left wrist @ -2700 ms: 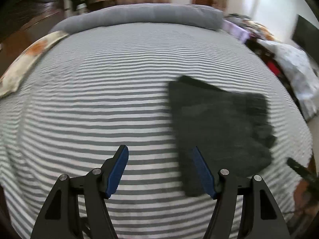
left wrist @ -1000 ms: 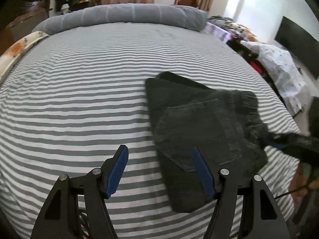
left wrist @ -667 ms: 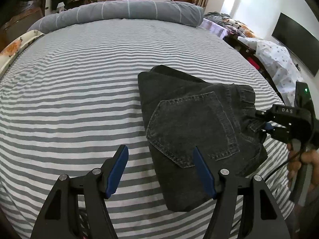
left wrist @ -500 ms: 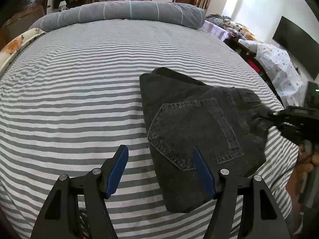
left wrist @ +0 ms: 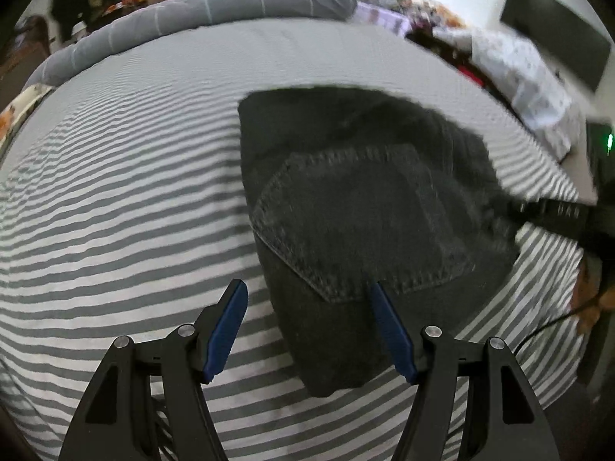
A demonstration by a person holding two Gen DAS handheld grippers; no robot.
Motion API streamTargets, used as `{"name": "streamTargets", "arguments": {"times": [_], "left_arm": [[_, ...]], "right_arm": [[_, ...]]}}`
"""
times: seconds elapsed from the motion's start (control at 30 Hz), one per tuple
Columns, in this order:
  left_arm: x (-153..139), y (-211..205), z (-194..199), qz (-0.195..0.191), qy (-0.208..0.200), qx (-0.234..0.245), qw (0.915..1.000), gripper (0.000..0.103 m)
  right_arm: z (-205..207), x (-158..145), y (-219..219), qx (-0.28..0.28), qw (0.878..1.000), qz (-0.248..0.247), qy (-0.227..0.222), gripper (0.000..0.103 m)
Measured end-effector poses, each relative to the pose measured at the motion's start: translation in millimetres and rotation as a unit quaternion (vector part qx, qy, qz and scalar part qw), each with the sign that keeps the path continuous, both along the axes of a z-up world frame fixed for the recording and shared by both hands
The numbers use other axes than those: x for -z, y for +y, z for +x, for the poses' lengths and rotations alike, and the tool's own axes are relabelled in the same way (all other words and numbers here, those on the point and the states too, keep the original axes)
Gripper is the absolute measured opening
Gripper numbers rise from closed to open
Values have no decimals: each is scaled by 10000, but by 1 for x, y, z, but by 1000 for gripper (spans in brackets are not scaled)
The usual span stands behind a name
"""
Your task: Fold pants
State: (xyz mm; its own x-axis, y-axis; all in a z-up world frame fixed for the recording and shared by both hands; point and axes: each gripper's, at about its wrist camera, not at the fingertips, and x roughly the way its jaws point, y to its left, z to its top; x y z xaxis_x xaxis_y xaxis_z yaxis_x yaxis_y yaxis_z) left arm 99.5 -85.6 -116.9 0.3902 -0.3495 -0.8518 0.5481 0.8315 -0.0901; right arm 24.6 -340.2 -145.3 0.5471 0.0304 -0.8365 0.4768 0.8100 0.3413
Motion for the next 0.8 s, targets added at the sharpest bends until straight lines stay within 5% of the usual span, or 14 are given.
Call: {"name": "streamTargets", "arguments": {"times": [0.13, 0.3, 0.47, 0.57, 0.8], "left_arm": [[9, -10, -4, 318, 6, 188, 9993, 68], [5, -8, -4, 248, 18, 147, 9996, 68], [-16, 7, 0, -211, -328, -178, 9991, 68], [-11, 9, 4, -68, -282, -272, 9992, 68], [-4, 1, 4, 171, -244, -188, 9994, 68]], "right_arm": [[4, -2, 1, -153, 9998, -65, 111, 14], [8, -18, 5, -321, 9989, -210, 282, 32], [9, -62, 22, -542, 9958, -702, -226, 37], [36, -75, 37, -908, 9923, -760, -360, 37], [107, -50, 60, -1418, 9856, -922, 8, 37]]}}
